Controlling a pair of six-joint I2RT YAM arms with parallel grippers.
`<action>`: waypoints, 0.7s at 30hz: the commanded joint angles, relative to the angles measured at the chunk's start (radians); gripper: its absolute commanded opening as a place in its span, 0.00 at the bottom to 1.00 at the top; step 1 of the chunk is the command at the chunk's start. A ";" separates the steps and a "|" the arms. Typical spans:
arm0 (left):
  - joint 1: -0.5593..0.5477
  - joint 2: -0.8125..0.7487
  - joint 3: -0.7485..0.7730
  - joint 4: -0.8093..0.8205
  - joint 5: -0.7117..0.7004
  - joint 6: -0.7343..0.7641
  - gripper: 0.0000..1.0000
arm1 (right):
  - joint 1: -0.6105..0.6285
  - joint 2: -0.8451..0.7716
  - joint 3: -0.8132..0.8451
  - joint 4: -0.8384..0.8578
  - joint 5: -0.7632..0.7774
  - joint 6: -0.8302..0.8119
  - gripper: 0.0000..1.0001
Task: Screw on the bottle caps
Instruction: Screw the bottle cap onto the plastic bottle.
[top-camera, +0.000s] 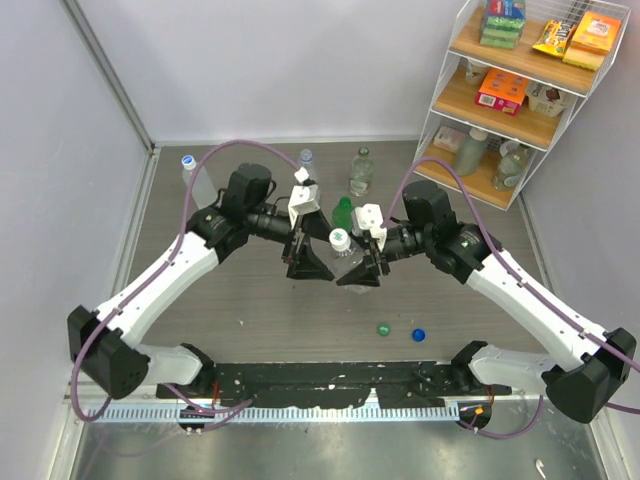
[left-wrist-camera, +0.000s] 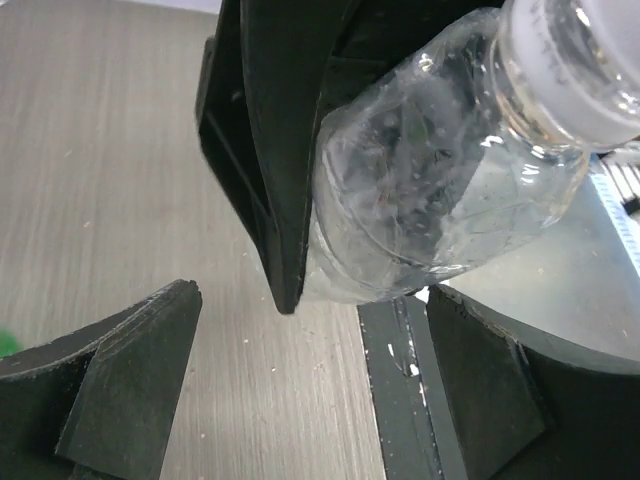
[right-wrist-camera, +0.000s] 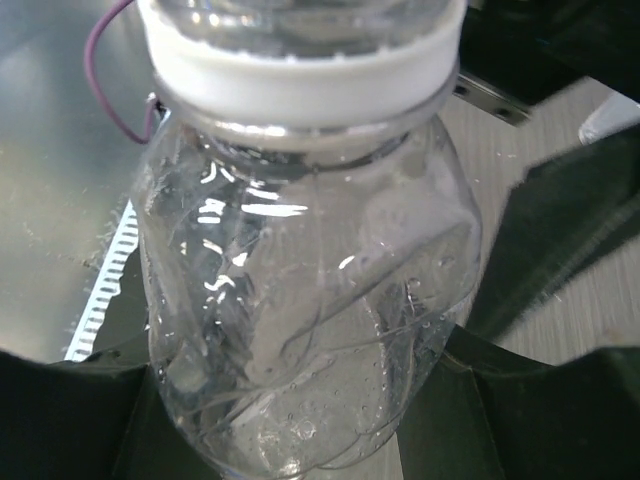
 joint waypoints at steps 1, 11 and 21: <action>-0.004 -0.158 -0.101 0.286 -0.274 -0.213 1.00 | 0.003 -0.019 0.012 0.119 0.160 0.156 0.01; -0.007 -0.279 -0.093 0.318 -0.777 -0.530 1.00 | 0.003 -0.016 -0.022 0.138 0.459 0.288 0.01; -0.010 -0.226 -0.029 0.313 -0.875 -0.681 0.98 | 0.003 0.023 -0.008 0.107 0.574 0.296 0.01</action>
